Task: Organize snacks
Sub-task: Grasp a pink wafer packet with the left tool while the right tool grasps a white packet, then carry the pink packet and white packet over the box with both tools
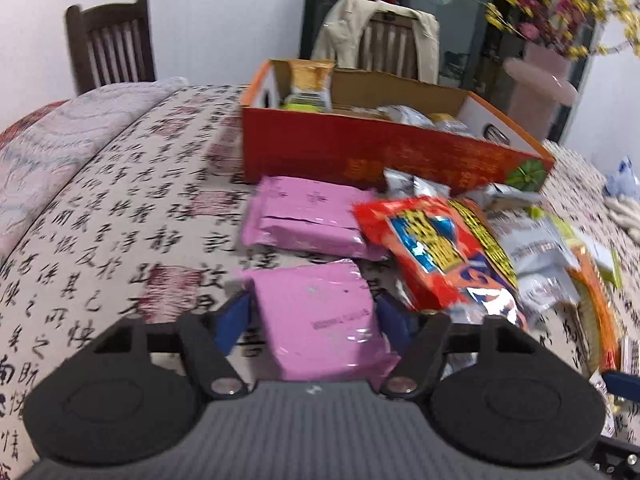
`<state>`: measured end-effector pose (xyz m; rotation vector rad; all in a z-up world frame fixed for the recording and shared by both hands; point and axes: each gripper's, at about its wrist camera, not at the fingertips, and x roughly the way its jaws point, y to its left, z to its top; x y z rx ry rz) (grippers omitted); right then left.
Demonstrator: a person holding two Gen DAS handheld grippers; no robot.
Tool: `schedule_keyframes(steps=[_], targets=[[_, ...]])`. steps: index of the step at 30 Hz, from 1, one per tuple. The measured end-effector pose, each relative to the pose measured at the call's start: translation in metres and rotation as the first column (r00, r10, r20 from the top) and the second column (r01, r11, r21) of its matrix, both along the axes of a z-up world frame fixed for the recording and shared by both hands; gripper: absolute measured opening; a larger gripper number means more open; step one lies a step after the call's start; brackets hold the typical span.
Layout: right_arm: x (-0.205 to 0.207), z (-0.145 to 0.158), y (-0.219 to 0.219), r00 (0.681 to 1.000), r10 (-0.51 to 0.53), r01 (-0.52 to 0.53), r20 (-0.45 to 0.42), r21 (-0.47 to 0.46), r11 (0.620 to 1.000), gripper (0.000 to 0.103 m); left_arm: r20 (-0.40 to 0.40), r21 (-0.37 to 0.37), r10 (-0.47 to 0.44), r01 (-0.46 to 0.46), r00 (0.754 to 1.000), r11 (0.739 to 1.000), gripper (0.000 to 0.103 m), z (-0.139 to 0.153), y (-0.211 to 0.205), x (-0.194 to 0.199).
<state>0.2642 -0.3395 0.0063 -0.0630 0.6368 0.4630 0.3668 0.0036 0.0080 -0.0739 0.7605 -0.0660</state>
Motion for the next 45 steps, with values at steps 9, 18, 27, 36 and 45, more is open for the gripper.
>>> schedule_keyframes(steps=[9,18,27,36,45], targets=[[-0.011,0.001,0.0,1.0,0.008,-0.008,0.0,-0.006,1.0,0.045,0.007,0.025,-0.026,0.026,1.0,0.999,0.062,0.002,0.011,-0.033],[-0.036,0.005,0.009,0.999,0.022,-0.021,0.03,-0.037,0.999,0.041,-0.014,0.005,-0.089,0.089,0.996,0.996,0.062,0.008,0.024,-0.108],[-0.025,0.008,0.014,0.998,0.047,-0.047,0.028,-0.01,0.999,0.041,-0.03,0.006,-0.14,0.14,0.99,0.99,0.069,0.006,0.011,-0.134],[-0.027,0.004,0.014,0.999,0.003,-0.002,0.033,-0.014,1.0,0.05,-0.003,-0.011,-0.176,0.176,0.984,0.984,0.062,0.004,0.01,-0.142],[-0.038,0.001,0.025,0.998,0.039,-0.035,0.044,-0.081,0.996,0.039,0.07,-0.046,-0.153,0.157,0.986,0.987,0.062,0.026,0.021,-0.143]])
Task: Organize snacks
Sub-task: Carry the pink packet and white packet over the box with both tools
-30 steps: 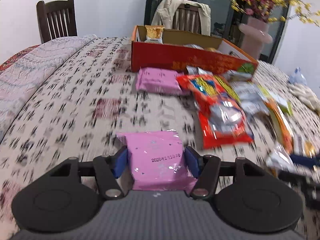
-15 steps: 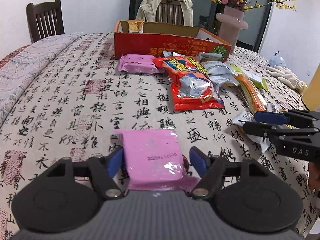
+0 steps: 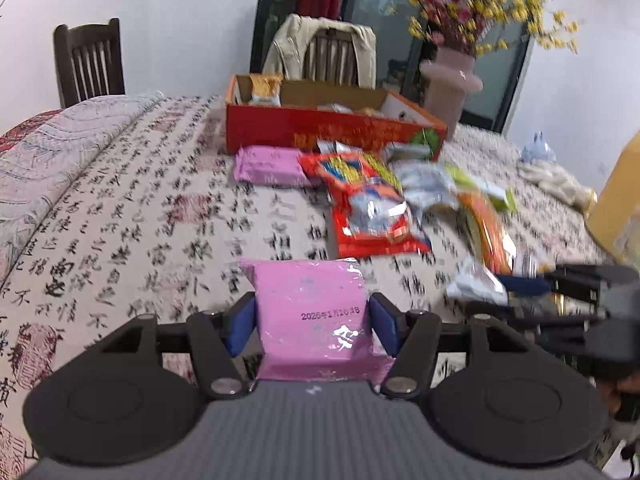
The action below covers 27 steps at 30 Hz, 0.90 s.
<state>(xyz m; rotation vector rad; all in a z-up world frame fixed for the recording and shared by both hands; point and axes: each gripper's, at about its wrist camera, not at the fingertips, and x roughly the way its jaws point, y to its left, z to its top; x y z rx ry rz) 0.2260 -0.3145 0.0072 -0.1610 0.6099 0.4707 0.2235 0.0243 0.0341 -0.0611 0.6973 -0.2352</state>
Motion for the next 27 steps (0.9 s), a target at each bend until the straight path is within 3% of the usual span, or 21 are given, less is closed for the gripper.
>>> schedule_keyframes(steps=[8,13,15,18,23,27], targets=[[-0.005,0.034,-0.01,0.999,-0.002,-0.001,0.048,0.058,0.998,0.039,0.026,-0.125,-0.016,0.019,1.0,0.992,0.062,0.032,0.025,0.035],[0.003,0.068,-0.034,0.996,0.038,-0.059,0.081,0.284,0.957,0.039,0.097,-0.149,0.014,0.0,0.995,0.989,0.062,0.068,0.037,0.071],[0.014,0.082,-0.043,0.996,0.031,-0.058,0.086,0.333,0.941,0.039,0.109,-0.175,0.023,-0.004,0.994,0.985,0.062,0.081,0.041,0.091],[0.034,0.105,-0.05,0.991,-0.007,-0.037,0.13,0.338,0.941,0.039,0.125,-0.164,0.026,-0.005,0.992,0.986,0.062,0.097,0.037,0.128],[0.097,0.138,-0.049,0.977,-0.075,0.026,0.199,0.238,0.971,0.039,0.132,-0.138,-0.042,0.06,0.99,0.989,0.062,0.117,0.013,0.207],[0.183,0.153,-0.04,0.981,-0.098,0.061,0.166,0.217,0.974,0.039,0.117,-0.044,-0.029,0.035,0.993,0.998,0.062,0.113,-0.014,0.284]])
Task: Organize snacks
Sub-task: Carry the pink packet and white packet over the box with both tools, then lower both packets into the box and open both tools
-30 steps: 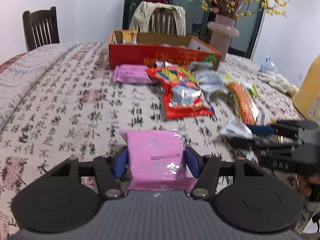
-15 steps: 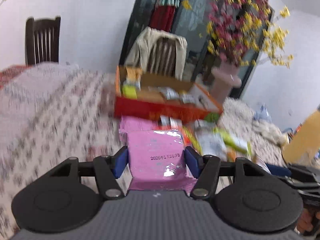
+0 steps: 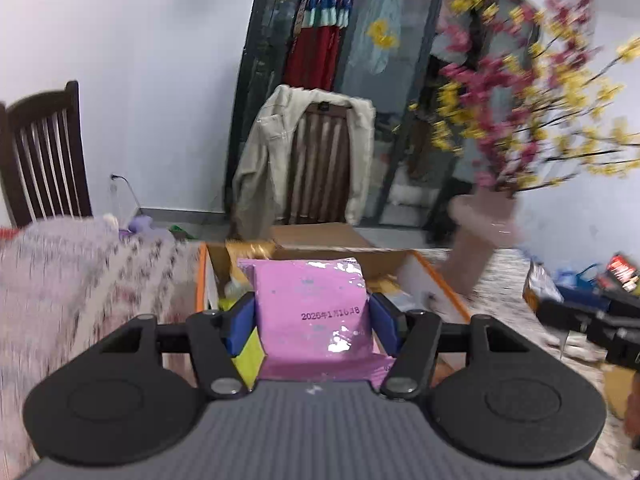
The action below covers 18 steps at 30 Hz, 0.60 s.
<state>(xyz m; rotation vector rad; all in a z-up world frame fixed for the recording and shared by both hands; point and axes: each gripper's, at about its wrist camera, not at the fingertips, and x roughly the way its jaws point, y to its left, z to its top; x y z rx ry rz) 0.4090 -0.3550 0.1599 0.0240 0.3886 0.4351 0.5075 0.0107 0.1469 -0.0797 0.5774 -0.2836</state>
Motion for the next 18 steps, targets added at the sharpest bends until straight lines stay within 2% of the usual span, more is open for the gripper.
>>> schedule_keyframes(steps=[2,5,7,10,13,16,18], targets=[[0.048,0.002,0.011,0.999,-0.005,0.005,-0.037,0.005,1.0,0.039,-0.036,0.033,0.028,-0.027,0.999,0.999,0.062,-0.008,-0.008,0.043],[0.122,-0.006,0.029,0.991,0.003,0.0,-0.131,0.02,1.0,0.039,-0.113,0.019,0.07,-0.068,0.991,0.997,0.062,-0.024,-0.01,0.094],[0.165,-0.018,0.035,0.98,-0.001,0.01,-0.198,0.042,0.999,0.039,-0.134,0.028,0.087,-0.084,0.987,0.996,0.062,-0.033,-0.011,0.122],[0.221,-0.05,0.056,0.953,-0.022,0.029,-0.303,0.02,0.999,0.039,-0.149,0.035,0.117,-0.113,0.982,0.993,0.062,-0.046,-0.012,0.148],[0.264,-0.078,0.082,0.921,-0.045,0.034,-0.387,-0.034,0.999,0.039,-0.193,0.017,0.095,-0.093,0.977,0.995,0.062,-0.061,-0.011,0.163],[0.287,-0.099,0.101,0.9,-0.047,0.011,-0.433,-0.086,0.996,0.039,-0.214,0.02,0.092,-0.089,0.972,0.996,0.062,-0.076,-0.012,0.172],[0.291,-0.109,0.108,0.892,-0.05,0.012,-0.449,-0.089,0.996,0.04,-0.23,0.013,0.083,-0.082,0.97,0.997,0.062,-0.083,-0.014,0.176]])
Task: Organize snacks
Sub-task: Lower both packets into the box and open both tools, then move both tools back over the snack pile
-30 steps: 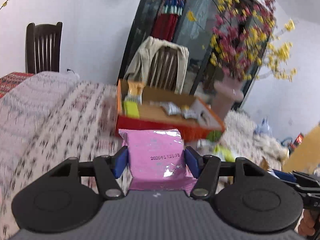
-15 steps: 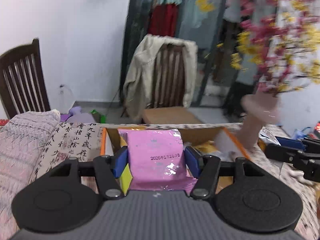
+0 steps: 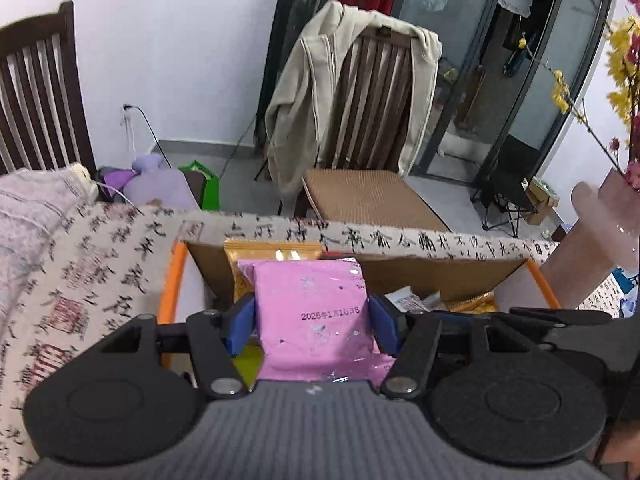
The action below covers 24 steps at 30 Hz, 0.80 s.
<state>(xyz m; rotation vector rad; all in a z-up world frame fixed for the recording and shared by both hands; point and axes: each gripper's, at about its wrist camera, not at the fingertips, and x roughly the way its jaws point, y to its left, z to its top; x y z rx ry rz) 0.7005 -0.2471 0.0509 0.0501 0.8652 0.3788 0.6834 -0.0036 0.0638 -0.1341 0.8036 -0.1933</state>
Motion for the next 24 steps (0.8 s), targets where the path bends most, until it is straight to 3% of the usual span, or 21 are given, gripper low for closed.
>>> schedule_keyframes(steps=[3,4,5,15,18,20,24], targets=[[-0.001,-0.008,0.005,0.999,-0.026,0.026,0.026,-0.017,1.0,0.046,0.003,-0.004,0.0,0.0,1.0,1.0,0.062,-0.006,-0.002,0.0],[-0.004,-0.008,0.005,0.999,-0.033,0.034,0.035,-0.018,0.999,0.058,0.015,0.003,0.004,-0.004,1.0,1.0,0.066,-0.006,-0.002,-0.002],[-0.006,-0.008,0.003,0.999,-0.034,0.035,0.038,-0.021,0.999,0.062,0.024,0.007,0.007,-0.007,1.0,1.0,0.067,-0.004,-0.001,-0.004],[-0.049,0.041,-0.026,0.984,-0.045,0.063,0.175,-0.098,0.993,0.067,0.1,0.051,-0.018,0.013,0.995,0.999,0.072,0.044,0.006,-0.048],[-0.073,0.059,-0.036,0.979,-0.049,0.07,0.197,-0.102,0.992,0.07,0.131,0.065,-0.022,0.014,0.991,0.998,0.078,0.062,0.01,-0.077],[-0.095,0.069,-0.043,0.972,-0.058,0.081,0.228,-0.093,0.992,0.079,0.157,0.08,-0.015,0.003,0.987,0.997,0.083,0.074,0.012,-0.099],[-0.14,0.084,-0.055,0.963,-0.065,0.088,0.26,-0.08,0.993,0.081,0.236,0.135,-0.027,-0.005,0.971,0.991,0.093,0.094,0.011,-0.156]])
